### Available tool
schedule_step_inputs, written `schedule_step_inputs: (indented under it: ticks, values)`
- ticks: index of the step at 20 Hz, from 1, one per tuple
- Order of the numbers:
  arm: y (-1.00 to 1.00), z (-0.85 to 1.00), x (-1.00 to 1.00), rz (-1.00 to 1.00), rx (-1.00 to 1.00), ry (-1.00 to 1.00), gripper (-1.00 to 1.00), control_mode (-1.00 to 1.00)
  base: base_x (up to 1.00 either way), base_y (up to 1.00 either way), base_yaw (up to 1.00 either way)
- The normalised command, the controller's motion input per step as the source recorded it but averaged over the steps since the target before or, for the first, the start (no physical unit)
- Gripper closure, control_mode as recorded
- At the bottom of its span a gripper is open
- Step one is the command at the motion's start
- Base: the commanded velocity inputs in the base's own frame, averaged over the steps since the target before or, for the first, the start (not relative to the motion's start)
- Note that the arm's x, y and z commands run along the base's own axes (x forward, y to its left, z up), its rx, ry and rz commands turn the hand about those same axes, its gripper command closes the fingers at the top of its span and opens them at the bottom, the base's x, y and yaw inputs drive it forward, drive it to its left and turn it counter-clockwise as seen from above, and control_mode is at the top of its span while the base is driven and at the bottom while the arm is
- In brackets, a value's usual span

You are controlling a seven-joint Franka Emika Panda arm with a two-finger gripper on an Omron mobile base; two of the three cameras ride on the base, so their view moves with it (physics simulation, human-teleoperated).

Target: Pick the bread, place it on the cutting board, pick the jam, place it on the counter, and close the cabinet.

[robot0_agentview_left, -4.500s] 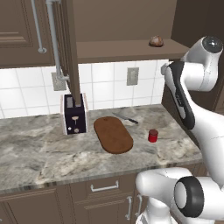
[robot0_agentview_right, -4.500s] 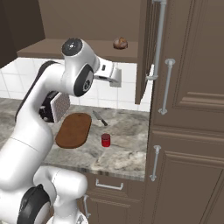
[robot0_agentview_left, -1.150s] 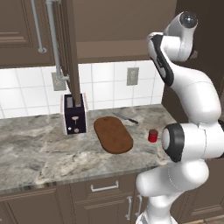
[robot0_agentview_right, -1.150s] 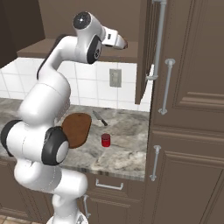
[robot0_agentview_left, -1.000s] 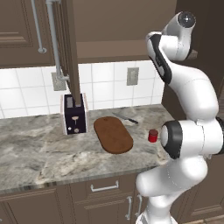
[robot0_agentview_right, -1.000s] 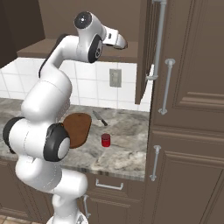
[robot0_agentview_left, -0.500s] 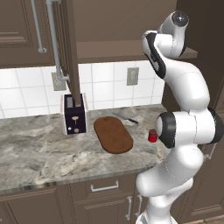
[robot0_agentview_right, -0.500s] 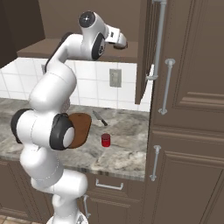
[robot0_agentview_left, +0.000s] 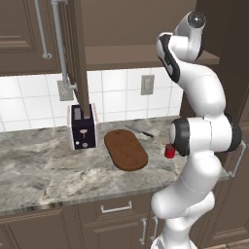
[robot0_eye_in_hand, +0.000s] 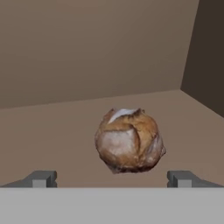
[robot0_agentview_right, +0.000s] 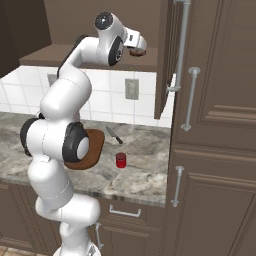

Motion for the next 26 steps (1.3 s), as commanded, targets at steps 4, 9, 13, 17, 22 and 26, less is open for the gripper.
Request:
schedule_step_inputs:
  ticks: [4,9,13,17,22,26]
  values:
    - [-0.08,0.0,0.14,0.0,0.0,0.0,-1.0,-1.0,0.0,0.0,0.0]
    - [-0.05,0.0,0.09,0.0,0.0,0.0,-1.0,-1.0,0.0,0.0,0.0]
    - [-0.03,-0.02,0.08,0.0,0.0,0.0,-1.0,-1.0,0.0,0.0,0.0]
    - [-0.05,-0.1,0.13,0.0,0.0,0.0,-1.0,-1.0,0.0,0.0,0.0]
    - [-0.05,-0.1,0.12,0.0,0.0,0.0,-1.0,-1.0,0.0,0.0,0.0]
    - [-0.07,-0.07,0.18,0.0,0.0,0.0,-1.0,-1.0,0.0,0.0,0.0]
